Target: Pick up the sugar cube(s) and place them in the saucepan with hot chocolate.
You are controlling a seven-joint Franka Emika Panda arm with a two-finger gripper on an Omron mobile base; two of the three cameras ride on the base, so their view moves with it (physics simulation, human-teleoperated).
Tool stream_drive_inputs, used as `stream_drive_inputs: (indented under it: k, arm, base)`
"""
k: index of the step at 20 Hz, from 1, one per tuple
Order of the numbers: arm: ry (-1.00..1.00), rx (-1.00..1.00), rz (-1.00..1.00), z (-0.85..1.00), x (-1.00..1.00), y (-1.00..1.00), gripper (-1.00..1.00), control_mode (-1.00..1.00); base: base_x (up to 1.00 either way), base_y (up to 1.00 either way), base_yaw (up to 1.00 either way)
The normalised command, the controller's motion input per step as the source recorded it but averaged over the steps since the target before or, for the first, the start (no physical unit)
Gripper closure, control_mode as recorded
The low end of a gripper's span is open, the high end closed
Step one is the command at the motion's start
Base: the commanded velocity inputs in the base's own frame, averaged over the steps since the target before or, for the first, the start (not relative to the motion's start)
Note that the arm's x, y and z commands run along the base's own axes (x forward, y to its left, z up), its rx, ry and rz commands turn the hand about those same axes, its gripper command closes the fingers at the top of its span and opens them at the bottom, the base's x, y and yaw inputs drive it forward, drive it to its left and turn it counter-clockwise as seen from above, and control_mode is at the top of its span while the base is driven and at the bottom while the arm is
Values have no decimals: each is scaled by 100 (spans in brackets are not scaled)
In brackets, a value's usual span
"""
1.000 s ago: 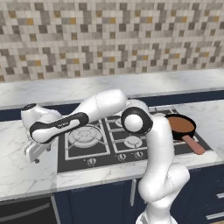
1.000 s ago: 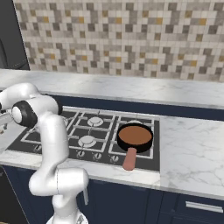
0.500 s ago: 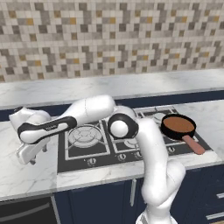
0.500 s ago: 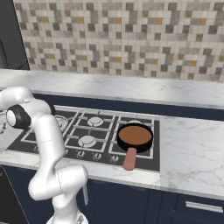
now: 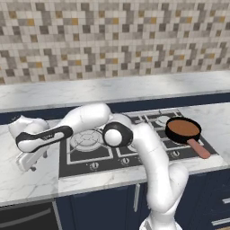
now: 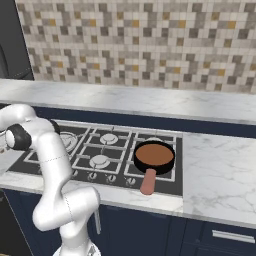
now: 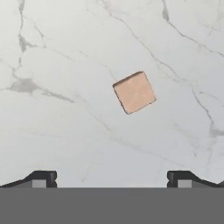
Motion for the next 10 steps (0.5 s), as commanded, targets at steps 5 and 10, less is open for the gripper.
stream_drive_inputs:
  k: [5, 10]
  arm:
    - [7, -2, 0, -28, 35, 0, -100, -100]
    - [5, -1, 0, -21, 42, 12, -100, -100]
  base:
    - [0, 0, 0]
    - [0, 0, 0]
